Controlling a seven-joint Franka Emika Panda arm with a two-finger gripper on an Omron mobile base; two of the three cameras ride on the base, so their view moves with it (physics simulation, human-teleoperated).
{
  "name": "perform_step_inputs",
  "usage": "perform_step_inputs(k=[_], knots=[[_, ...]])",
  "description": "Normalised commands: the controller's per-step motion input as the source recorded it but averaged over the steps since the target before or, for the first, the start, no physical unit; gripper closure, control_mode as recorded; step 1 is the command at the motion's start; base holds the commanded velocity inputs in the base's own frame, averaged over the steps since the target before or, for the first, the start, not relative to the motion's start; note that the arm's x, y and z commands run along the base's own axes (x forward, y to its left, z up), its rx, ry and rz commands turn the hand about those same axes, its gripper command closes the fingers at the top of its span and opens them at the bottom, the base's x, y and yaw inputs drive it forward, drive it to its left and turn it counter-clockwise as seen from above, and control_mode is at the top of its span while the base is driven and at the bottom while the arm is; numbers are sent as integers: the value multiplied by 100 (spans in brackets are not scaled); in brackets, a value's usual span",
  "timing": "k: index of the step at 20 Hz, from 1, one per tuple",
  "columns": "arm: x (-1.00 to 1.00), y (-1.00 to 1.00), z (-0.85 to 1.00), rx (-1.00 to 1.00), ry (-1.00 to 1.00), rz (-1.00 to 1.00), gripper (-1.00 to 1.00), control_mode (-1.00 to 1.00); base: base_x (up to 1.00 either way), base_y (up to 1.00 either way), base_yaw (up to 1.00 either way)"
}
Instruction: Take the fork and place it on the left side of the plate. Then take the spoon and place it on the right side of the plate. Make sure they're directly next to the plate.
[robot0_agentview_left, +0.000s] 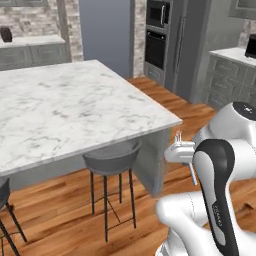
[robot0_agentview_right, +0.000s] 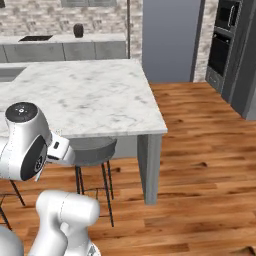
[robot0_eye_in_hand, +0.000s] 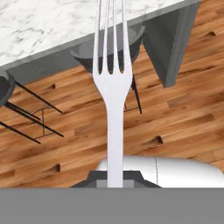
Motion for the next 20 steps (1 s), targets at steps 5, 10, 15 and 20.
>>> perform_step_inputs(k=[5, 10, 15, 20], knots=[[0, 0, 0, 0, 0, 0, 100, 100, -24, 100, 5], [0, 0, 0, 0, 0, 0, 100, 100, -23, 100, 4], [0, 0, 0, 0, 0, 0, 100, 100, -22, 100, 4], [0, 0, 0, 0, 0, 0, 100, 100, -21, 100, 4]])
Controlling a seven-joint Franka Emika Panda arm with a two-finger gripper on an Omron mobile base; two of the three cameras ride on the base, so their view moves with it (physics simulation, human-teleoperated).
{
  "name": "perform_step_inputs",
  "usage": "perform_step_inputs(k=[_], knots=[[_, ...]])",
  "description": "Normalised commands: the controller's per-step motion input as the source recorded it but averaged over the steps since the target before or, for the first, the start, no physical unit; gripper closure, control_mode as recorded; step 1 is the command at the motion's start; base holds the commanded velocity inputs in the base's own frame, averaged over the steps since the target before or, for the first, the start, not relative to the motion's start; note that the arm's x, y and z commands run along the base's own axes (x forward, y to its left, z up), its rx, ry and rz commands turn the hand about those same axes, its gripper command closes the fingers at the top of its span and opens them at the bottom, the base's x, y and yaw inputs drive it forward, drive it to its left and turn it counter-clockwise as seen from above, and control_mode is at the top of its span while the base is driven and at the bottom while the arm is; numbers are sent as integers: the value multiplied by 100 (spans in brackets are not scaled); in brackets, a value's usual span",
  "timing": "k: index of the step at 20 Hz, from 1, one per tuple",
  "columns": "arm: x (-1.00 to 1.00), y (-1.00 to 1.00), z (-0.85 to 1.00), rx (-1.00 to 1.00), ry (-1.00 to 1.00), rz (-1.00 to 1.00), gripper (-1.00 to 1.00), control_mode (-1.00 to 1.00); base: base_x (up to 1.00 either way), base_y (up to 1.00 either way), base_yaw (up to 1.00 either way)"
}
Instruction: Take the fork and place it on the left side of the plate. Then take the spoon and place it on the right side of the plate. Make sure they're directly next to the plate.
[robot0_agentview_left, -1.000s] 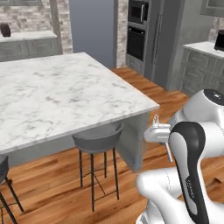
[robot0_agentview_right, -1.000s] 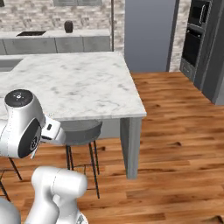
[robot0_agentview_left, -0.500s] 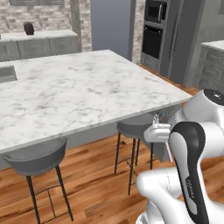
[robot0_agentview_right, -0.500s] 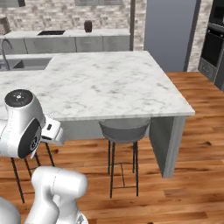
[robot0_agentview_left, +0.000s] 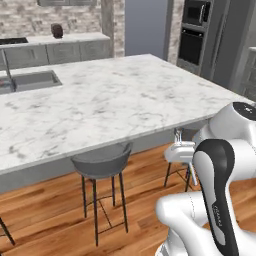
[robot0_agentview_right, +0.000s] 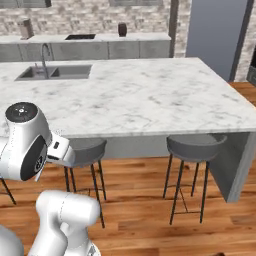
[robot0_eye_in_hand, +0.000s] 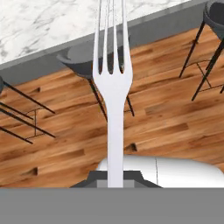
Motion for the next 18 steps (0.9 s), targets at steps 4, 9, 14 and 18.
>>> perform_step_inputs(k=[4, 9, 14, 18], knots=[[0, 0, 0, 0, 0, 0, 100, 100, -18, 100, 3], [0, 0, 0, 0, 0, 0, 100, 100, -15, 100, 3], [0, 0, 0, 0, 0, 0, 100, 100, -4, 100, 2], [0, 0, 0, 0, 0, 0, 100, 100, 0, 100, 1]])
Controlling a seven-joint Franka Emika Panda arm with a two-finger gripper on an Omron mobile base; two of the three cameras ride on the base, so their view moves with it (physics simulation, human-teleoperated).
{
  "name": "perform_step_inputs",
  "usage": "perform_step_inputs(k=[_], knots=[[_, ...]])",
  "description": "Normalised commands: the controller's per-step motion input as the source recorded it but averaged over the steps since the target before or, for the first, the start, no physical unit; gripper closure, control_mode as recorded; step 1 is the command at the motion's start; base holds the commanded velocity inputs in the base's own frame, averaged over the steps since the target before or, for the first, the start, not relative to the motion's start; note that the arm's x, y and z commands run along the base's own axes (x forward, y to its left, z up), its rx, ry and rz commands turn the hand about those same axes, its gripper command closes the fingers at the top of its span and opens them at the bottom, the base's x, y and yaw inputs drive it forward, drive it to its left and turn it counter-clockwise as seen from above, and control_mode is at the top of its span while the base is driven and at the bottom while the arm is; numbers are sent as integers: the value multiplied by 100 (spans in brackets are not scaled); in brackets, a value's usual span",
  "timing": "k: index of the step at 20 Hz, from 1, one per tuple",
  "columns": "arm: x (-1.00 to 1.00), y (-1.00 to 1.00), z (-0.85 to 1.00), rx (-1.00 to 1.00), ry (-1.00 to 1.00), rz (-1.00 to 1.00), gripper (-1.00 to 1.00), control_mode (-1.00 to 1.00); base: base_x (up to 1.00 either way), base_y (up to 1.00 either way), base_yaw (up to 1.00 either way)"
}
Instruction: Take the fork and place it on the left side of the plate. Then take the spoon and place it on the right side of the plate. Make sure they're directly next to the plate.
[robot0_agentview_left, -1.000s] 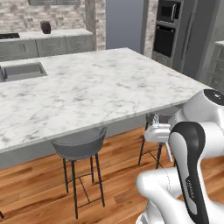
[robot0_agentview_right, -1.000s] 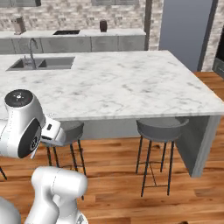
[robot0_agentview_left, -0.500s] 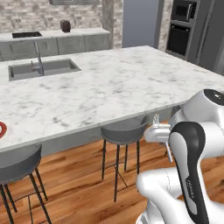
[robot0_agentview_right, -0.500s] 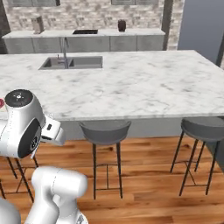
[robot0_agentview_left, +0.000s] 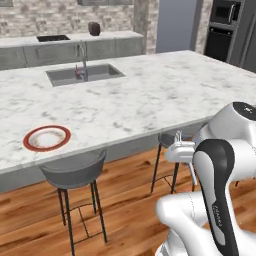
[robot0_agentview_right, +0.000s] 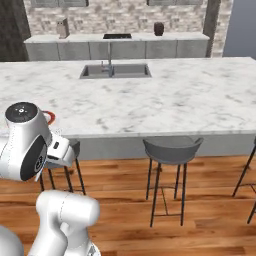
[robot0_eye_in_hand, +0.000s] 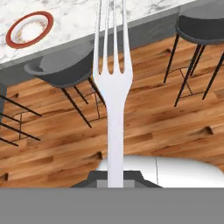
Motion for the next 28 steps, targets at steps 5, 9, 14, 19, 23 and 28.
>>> perform_step_inputs(k=[5, 9, 14, 19, 23, 28], knots=[[0, 0, 0, 0, 0, 0, 100, 100, 16, 100, 4], [0, 0, 0, 0, 0, 0, 100, 100, 59, 100, 9], [0, 0, 0, 0, 0, 0, 100, 100, 60, 100, 11], [0, 0, 0, 0, 0, 0, 100, 100, 89, 48, 22], [0, 0, 0, 0, 0, 0, 100, 100, 74, -10, 24], [0, 0, 0, 0, 0, 0, 100, 100, 45, -14, 15]])
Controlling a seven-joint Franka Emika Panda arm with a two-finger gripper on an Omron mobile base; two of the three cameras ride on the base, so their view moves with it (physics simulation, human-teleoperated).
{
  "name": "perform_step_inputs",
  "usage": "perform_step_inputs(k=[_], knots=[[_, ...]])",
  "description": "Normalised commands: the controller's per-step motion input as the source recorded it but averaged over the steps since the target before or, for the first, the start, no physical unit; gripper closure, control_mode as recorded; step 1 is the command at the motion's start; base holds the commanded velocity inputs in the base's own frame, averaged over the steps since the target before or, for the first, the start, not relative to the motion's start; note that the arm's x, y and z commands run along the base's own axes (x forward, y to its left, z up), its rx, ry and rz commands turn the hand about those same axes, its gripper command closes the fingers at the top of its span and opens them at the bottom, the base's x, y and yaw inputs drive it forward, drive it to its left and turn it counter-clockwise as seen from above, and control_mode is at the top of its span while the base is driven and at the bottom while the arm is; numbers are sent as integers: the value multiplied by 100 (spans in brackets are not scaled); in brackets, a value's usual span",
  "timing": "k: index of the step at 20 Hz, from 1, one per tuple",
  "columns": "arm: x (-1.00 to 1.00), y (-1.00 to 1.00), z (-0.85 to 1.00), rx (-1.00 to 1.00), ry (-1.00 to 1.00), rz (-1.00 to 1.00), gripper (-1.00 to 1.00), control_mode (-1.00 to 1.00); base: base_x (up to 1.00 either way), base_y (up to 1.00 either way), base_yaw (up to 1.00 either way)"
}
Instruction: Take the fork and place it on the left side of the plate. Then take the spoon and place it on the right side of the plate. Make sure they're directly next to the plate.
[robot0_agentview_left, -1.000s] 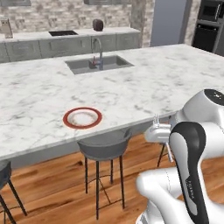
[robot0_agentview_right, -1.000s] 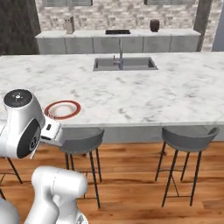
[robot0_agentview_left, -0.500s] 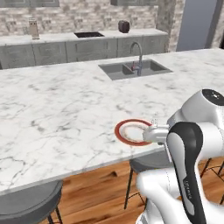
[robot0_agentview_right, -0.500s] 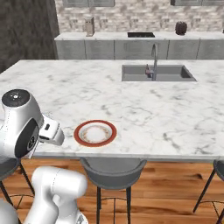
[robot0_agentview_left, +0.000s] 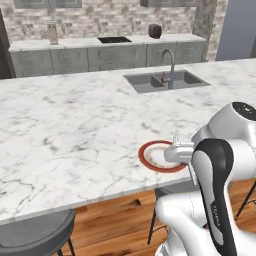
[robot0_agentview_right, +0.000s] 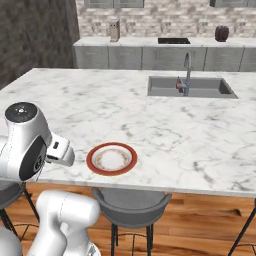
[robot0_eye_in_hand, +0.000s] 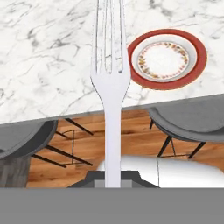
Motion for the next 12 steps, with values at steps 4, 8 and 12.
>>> perform_step_inputs(k=[4, 8, 12], knots=[[54, 37, -22, -11, 8, 2, 100, -100, 18, 3, 2], [69, 73, -55, -26, 11, 0, 100, -100, 0, 0, 0], [61, 52, -50, -27, 8, 0, 100, -100, 0, 0, 0]])
